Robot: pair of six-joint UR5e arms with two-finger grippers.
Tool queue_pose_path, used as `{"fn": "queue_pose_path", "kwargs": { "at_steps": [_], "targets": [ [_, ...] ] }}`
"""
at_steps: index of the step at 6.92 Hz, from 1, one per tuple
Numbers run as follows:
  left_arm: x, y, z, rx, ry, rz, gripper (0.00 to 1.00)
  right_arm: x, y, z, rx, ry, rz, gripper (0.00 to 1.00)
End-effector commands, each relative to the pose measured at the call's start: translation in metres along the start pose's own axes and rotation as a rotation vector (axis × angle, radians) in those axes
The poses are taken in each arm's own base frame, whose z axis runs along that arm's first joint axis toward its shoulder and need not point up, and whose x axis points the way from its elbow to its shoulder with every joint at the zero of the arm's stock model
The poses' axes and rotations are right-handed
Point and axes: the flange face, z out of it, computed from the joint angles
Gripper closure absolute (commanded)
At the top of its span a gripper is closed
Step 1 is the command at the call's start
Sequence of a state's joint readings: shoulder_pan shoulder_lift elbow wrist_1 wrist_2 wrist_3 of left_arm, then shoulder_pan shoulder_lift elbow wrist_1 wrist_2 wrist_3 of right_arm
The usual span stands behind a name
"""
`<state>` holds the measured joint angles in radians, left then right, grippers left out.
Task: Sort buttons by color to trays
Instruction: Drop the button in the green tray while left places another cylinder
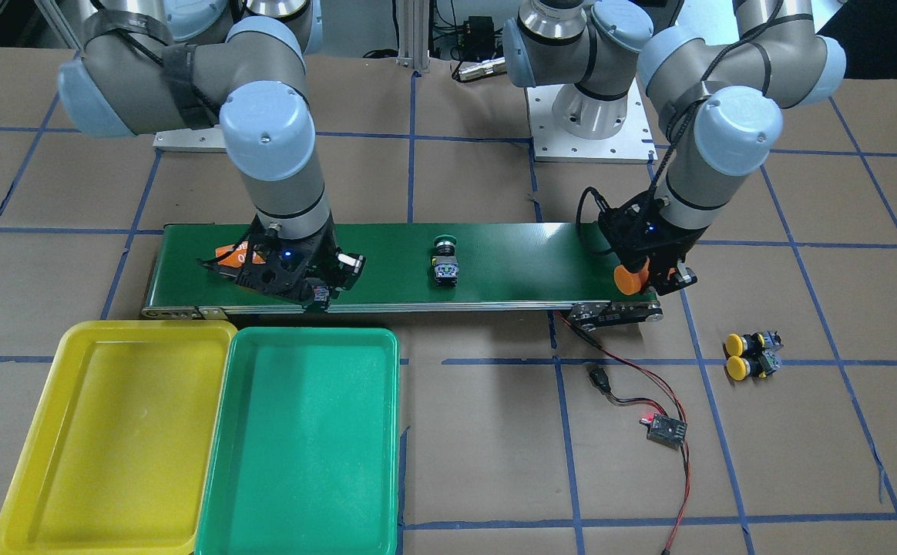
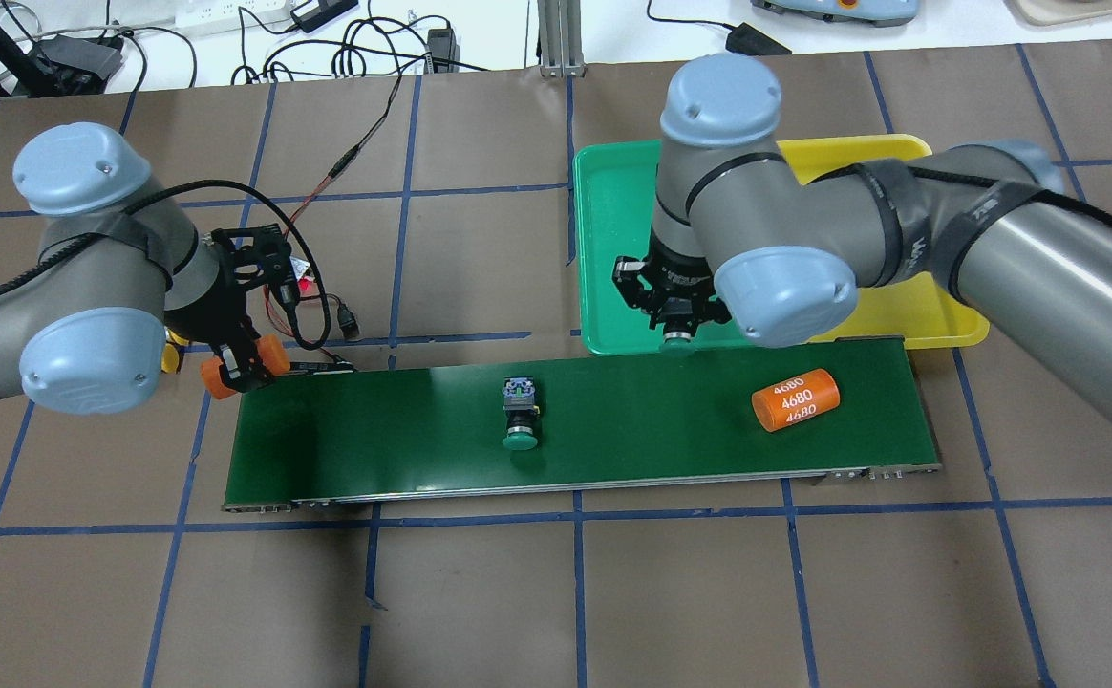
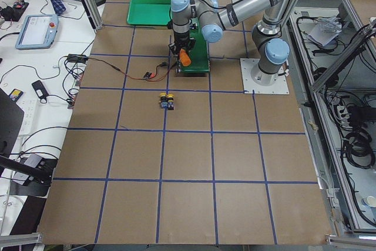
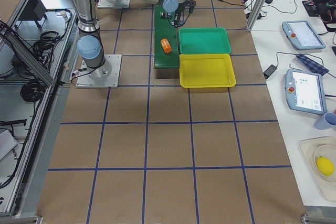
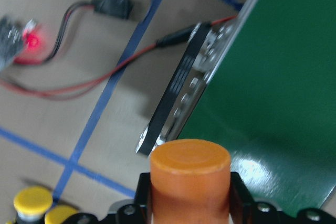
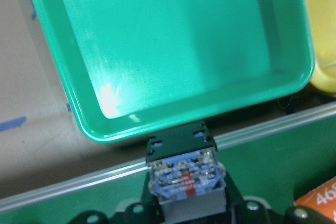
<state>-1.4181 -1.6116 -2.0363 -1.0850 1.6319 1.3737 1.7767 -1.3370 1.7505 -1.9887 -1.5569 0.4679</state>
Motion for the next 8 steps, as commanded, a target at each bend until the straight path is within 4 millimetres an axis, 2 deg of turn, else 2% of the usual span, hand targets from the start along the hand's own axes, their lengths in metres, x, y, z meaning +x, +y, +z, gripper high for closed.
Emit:
{"fn": "queue_pose_path", "kwargs": {
  "at_steps": [1, 2, 3, 4, 5, 6, 7, 8],
  "targets": [
    [0.033, -0.019, 0.014, -0.003, 0.023, 0.148, 1.0, -0.009, -0.076, 0.003, 0.08, -0.024, -0.013, 1.0],
    [0.043, -0.02, 0.027, -0.008, 0.041, 0.164, 0.98, -0.023, -0.113, 0.031, 0.095, -0.007, -0.012, 1.0],
    [0.047, -0.023, 0.027, 0.0, 0.034, 0.18, 0.79, -0.032, -0.137, 0.062, 0.074, 0.012, -0.012, 1.0],
    [0.05, -0.026, 0.027, 0.01, 0.036, 0.181, 0.01, -0.032, -0.148, 0.087, 0.054, 0.032, -0.021, 1.0],
    [0.055, -0.03, 0.027, 0.015, 0.039, 0.192, 0.0, -0.033, -0.152, 0.102, 0.055, 0.034, -0.042, 0.96],
    [0.052, -0.032, 0.016, 0.02, 0.015, 0.197, 0.0, -0.034, -0.154, 0.115, 0.047, 0.034, -0.045, 0.5],
    [0.044, -0.033, 0.004, 0.023, -0.011, 0.196, 0.0, -0.031, -0.158, 0.114, 0.057, 0.029, -0.065, 0.12],
    [0.027, -0.027, -0.014, 0.042, -0.042, 0.167, 0.0, -0.021, -0.163, 0.111, 0.059, 0.03, -0.058, 0.0]
  ]
}}
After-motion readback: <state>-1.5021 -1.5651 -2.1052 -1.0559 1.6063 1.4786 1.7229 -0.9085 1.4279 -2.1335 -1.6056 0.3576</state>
